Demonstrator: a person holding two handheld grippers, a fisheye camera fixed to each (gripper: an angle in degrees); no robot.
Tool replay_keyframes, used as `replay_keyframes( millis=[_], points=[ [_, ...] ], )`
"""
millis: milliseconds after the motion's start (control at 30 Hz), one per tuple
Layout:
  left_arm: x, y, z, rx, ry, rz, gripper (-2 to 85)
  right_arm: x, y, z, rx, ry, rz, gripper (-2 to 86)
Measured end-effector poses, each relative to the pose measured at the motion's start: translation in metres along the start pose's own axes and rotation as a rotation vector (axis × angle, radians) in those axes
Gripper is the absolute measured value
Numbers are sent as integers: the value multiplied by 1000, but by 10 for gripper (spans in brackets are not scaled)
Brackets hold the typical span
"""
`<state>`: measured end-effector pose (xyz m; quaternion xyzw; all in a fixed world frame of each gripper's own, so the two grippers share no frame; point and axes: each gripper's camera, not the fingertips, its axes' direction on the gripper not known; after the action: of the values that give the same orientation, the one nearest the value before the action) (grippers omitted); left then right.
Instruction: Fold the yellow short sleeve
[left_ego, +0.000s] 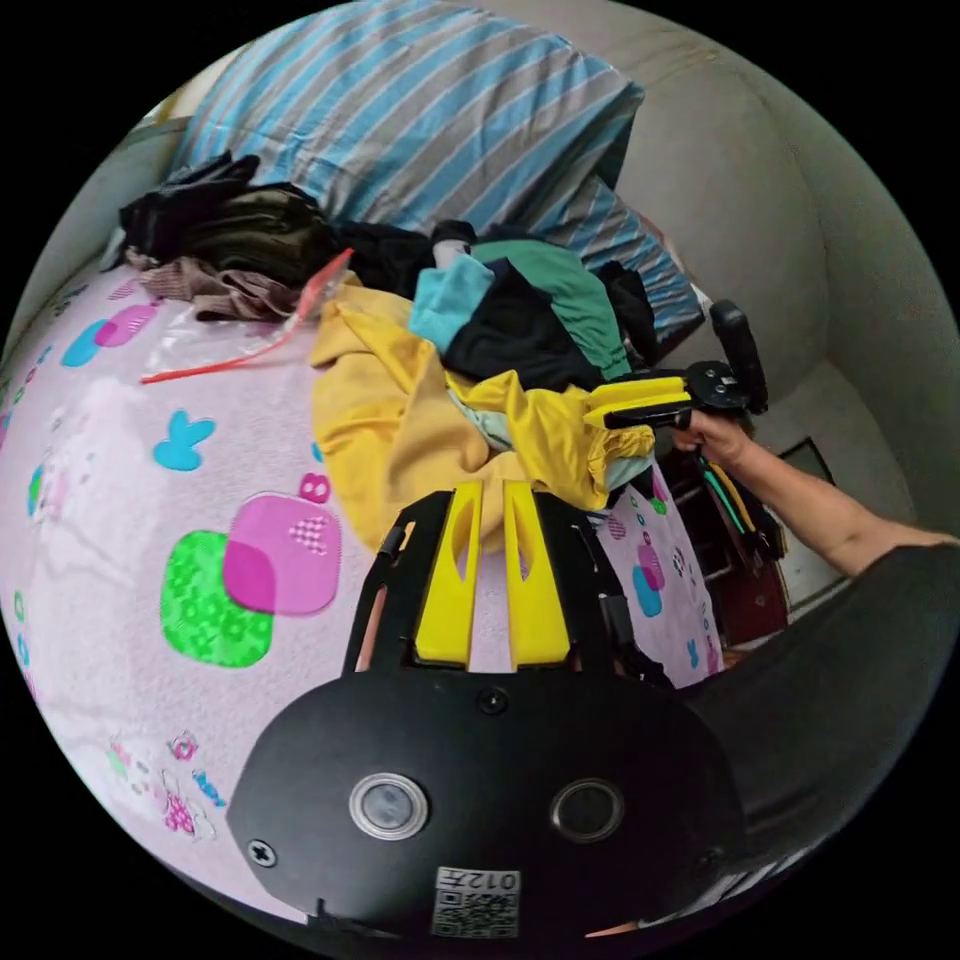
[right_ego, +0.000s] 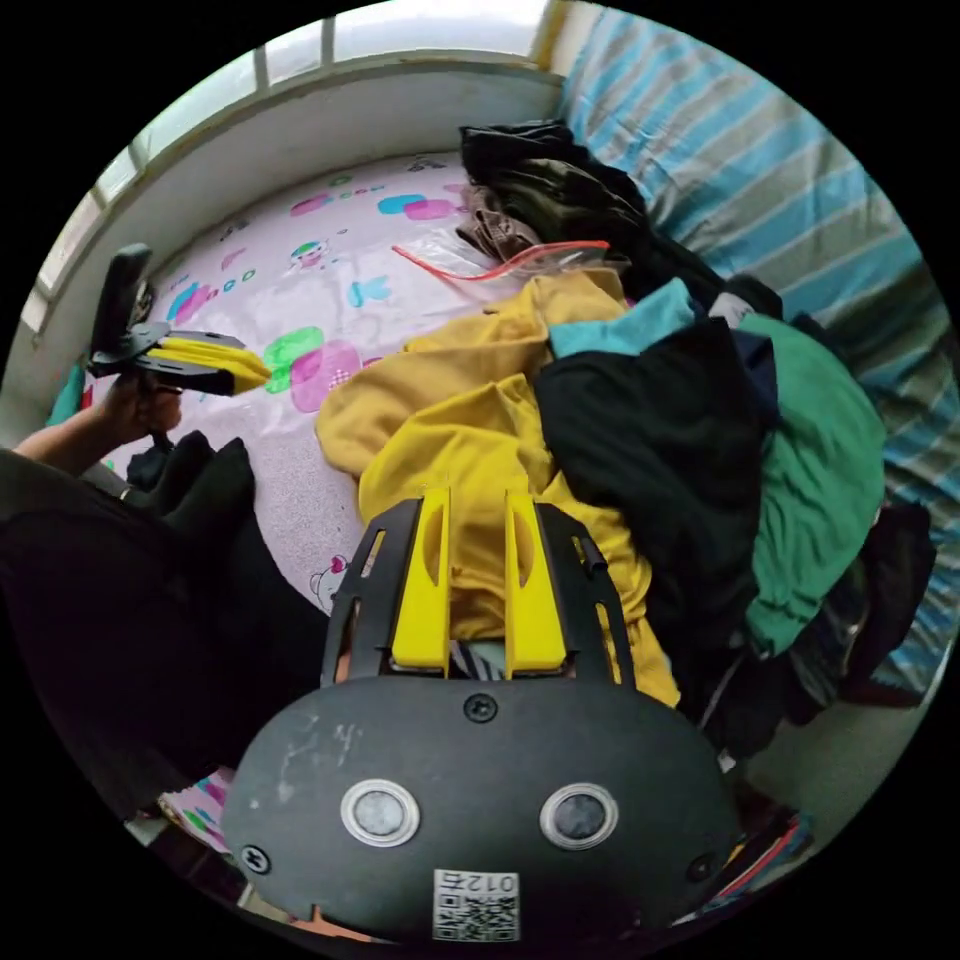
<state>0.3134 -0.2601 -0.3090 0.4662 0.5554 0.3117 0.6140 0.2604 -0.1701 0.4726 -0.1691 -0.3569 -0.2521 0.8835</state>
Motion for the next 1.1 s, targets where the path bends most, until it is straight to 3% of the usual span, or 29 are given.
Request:
replay_keyframes(
  millis=[333, 533, 600, 833, 967, 1100],
  points=[
    [-8, -113, 88, -154, 113, -9, 86, -23, 84, -92, 71, 215, -64, 83],
    [-11, -152, 97, -201, 86, -89, 36, 8, 89, -114, -22, 160, -31, 73],
    [-10, -159, 88, -190, 100, -86, 21, 22, 91, -136, 14, 49, 30, 8],
    [4, -180, -16, 147, 219, -20, 9, 86, 106, -264, 461, -586, 230, -9],
    [13, -178, -85, 303, 201, 47, 10, 90, 104, -344, 736, -862, 129, -10],
    [12, -154, -173, 467, 143, 44, 13, 67, 85, -396, 854, -1022, -8, -10]
  ],
)
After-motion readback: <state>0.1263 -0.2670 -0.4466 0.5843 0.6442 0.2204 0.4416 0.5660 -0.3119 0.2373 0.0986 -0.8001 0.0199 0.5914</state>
